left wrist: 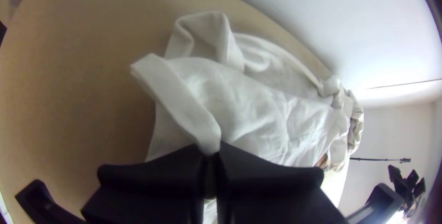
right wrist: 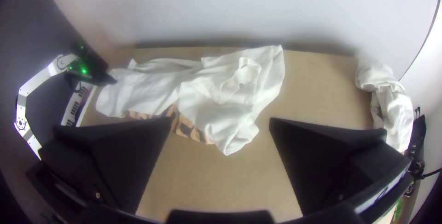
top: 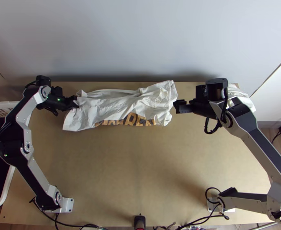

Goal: Fold the t-shirt

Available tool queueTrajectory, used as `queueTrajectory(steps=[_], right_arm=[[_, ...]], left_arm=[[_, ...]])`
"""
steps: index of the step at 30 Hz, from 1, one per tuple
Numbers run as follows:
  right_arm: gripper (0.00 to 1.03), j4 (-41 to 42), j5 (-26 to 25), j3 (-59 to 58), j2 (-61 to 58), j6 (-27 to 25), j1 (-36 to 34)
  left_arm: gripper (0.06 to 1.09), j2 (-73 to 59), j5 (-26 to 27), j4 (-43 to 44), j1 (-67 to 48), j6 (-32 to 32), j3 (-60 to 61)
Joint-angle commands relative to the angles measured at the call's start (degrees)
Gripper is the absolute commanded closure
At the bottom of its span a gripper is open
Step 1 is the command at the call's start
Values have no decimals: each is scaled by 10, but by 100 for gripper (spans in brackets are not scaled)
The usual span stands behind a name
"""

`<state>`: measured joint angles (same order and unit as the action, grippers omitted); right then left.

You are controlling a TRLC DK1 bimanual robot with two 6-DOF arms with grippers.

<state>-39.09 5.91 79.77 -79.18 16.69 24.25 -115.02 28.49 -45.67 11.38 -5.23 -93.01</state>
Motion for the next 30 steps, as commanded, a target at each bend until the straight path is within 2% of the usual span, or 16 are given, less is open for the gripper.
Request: queueTrajectory(steps=[1, 6, 10, 19, 25, 30], right_arm=[[4, 5, 0, -1, 0, 7, -1], [4, 6, 0, -2, 4, 9, -2], [4, 7, 0, -3, 5, 9, -5], [4, 14, 0, -22, 28, 14, -10], [4, 50, 3, -99, 75, 26, -29], [4, 80, 7, -163, 116, 30, -47]], left_arm=[[105, 48, 27, -32, -2, -22, -34], [105, 81, 40, -91, -6, -14, -66], [105, 97, 40, -103, -21, -16, -83], [105, 53, 27, -124, -128, -112, -235], [105, -26, -1, -123, -233, -178, -356], [105, -60, -18, -67, -319, -218, -379]])
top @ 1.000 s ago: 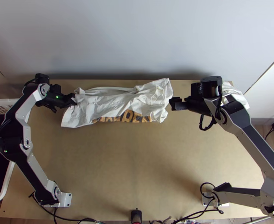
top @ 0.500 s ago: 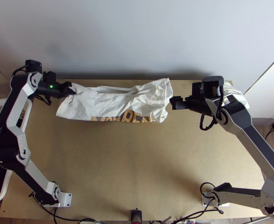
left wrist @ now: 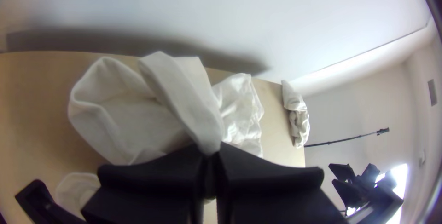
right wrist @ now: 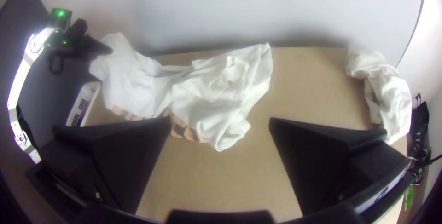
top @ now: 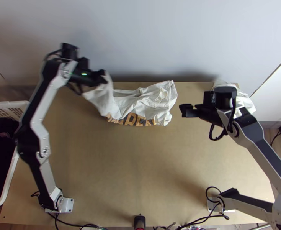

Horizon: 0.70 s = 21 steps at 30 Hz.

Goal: Fold the t-shirt

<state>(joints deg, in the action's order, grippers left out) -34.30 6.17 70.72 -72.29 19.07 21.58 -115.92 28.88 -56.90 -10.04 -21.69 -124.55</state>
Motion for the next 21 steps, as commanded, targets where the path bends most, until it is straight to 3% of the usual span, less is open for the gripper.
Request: queueTrajectory(steps=[1, 7, 13, 21], right_arm=[[4, 35, 6, -82, 54, 9, -24], [4, 62, 24, -148, 105, 26, -56], [4, 64, 38, -218, 171, 42, -92], [4, 49, 53, -262, 225, 53, -128]], left_arm=[[105, -56, -22, 59, -118, -67, -65], [105, -100, -43, 146, -183, -137, -70], [105, -149, -43, 247, -205, -263, -69], [105, -222, -39, 366, -247, -352, -70]])
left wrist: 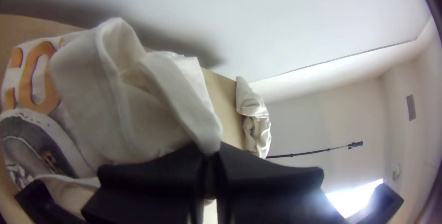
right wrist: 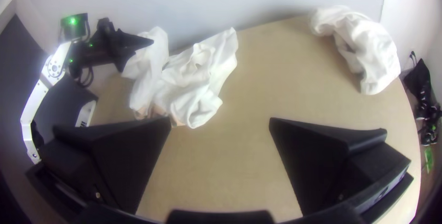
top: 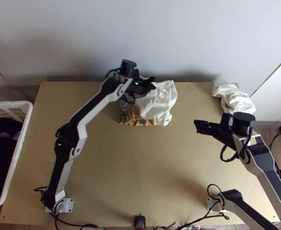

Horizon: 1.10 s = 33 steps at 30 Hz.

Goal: Fold the t-shirt

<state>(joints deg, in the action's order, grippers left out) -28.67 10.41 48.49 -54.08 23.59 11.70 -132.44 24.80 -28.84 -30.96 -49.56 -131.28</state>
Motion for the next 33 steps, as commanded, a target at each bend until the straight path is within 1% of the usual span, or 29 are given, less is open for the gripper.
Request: queueTrajectory(steps=[1, 3, 4, 7, 11, 14, 15, 16, 17, 18, 19, 25, 28, 31, 33], right_arm=[[4, -10, 11, -38, 43, 8, -31], [4, -12, 20, -42, 46, 19, -34], [4, -12, 23, -44, 47, 21, -34], [4, -12, 29, -43, 48, 25, -36], [4, -13, 31, -41, 47, 28, -39], [4, -13, 51, -44, 46, 44, -43], [4, -13, 57, -45, 46, 48, -43], [4, -13, 58, -46, 46, 48, -43], [4, -13, 58, -47, 46, 48, -43], [4, -13, 59, -47, 46, 46, -42], [4, -13, 59, -47, 46, 44, -41], [4, -13, 68, -54, 47, 50, -38], [4, -13, 74, -63, 53, 53, -39], [4, -12, 90, -78, 64, 73, -42], [4, -11, 95, -84, 72, 80, -45]], left_arm=[[105, -64, 1, 94, -45, -83, -3], [105, -83, -1, 125, -52, -118, -3], [105, -92, -10, 148, -53, -145, -3], [105, -119, -57, 217, -53, -226, -3], [105, -137, -87, 263, -67, -258, -4], [103, -156, -112, 288, -78, -260, -19], [92, -161, -122, 293, -81, -264, -26], [73, -165, -122, 305, -84, -264, -29], [51, -165, -122, 310, -90, -262, -28], [33, -165, -122, 311, -96, -262, -29], [10, -165, -122, 311, -103, -261, -29], [10, -159, -128, 307, -136, -223, -28], [10, -147, -174, 297, -138, -206, -29], [10, -135, -207, 298, -131, -206, -29], [10, -128, -215, 298, -128, -206, -29]])
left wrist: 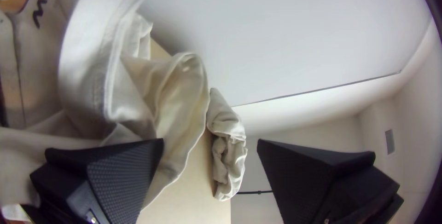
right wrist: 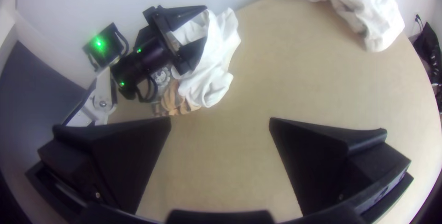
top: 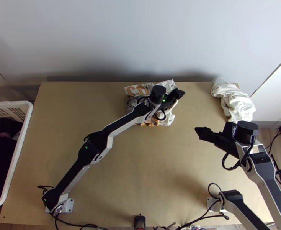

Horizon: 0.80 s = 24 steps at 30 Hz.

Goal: Fold the t-shirt

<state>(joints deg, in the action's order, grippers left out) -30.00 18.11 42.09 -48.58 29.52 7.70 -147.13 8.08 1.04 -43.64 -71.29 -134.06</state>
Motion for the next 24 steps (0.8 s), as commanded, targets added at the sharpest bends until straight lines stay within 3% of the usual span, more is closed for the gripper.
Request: queueTrajectory(steps=[1, 13, 16, 19, 21, 24], right_arm=[[4, 3, 18, -18, 18, 19, -6], [4, 16, 16, -31, 23, 16, 7], [5, 27, 12, -30, 15, 21, 17], [5, 50, 7, -21, -8, 22, 40], [5, 65, 6, -12, -28, 22, 53], [5, 88, 6, -3, -53, 21, 71]], left_arm=[[10, 23, -52, -1, 0, 11, -1], [10, 128, -68, -39, 3, -9, 5], [10, 176, -61, -57, 15, 40, 41], [10, 213, -20, -123, 36, 112, 65], [10, 235, 15, -168, 47, 122, 76], [10, 246, 19, -202, 47, 144, 76]])
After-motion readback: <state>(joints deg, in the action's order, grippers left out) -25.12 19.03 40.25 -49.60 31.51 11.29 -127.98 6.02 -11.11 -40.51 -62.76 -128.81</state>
